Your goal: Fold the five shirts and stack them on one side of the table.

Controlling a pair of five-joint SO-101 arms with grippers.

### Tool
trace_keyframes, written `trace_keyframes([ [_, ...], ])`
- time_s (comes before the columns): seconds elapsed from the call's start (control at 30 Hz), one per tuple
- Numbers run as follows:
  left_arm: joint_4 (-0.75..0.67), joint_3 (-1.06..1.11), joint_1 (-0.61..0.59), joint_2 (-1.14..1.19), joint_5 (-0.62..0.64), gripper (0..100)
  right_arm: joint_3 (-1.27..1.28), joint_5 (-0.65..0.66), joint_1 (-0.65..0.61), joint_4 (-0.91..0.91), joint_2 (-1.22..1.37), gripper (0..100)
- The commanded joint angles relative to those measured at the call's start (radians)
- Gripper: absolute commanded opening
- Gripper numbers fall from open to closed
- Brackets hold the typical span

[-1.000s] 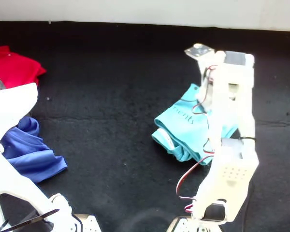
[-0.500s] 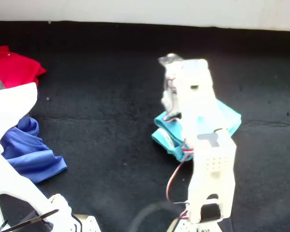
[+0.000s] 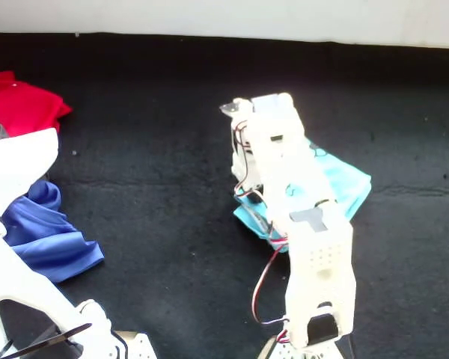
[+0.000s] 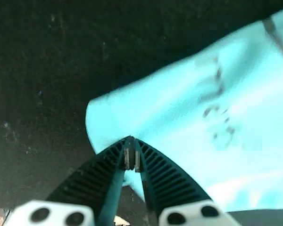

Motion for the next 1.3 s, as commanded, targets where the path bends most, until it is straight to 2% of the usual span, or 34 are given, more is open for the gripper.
trace_keyframes([
  [0.0, -0.012, -0.024, 0.012, -0.025, -0.008, 1, 0.058, -0.009, -0.008, 0.018, -0.239, 0.8],
  [0.2, -0.011, -0.024, 0.008, -0.030, -0.008, 1, 0.213, -0.011, 0.058, 0.016, -0.572, 1.7],
  [0.27, -0.011, -0.024, 0.010, -0.025, -0.008, 1, 0.260, -0.035, 0.088, 0.016, -0.636, 5.5],
  [0.5, -0.012, -0.024, 0.013, -0.024, -0.008, 1, 0.415, -0.591, 0.173, -0.002, -0.688, 23.7],
  [0.6, -0.012, -0.024, 0.013, -0.024, -0.008, 1, 0.486, -0.689, 0.176, -0.097, -0.688, 32.7],
  [0.7, -0.012, -0.024, 0.013, -0.024, -0.008, 1, 0.591, -0.773, 0.179, -0.274, -0.688, 38.2],
  [0.97, -0.012, -0.024, 0.008, -0.024, -0.008, 1, 0.877, -0.792, 0.325, -0.719, -0.687, 38.6],
  [1.03, -0.012, -0.024, 0.008, -0.024, -0.008, 1, 0.938, -0.735, 0.352, -0.802, -0.676, 38.6],
  [1.13, -0.012, -0.024, 0.008, -0.024, -0.008, 1, 0.995, -0.700, 0.367, -0.878, -0.619, 38.6],
  [1.27, -0.011, -0.024, 0.007, -0.024, -0.008, 1, 0.997, -0.701, 0.367, -0.894, -0.495, 38.5],
])
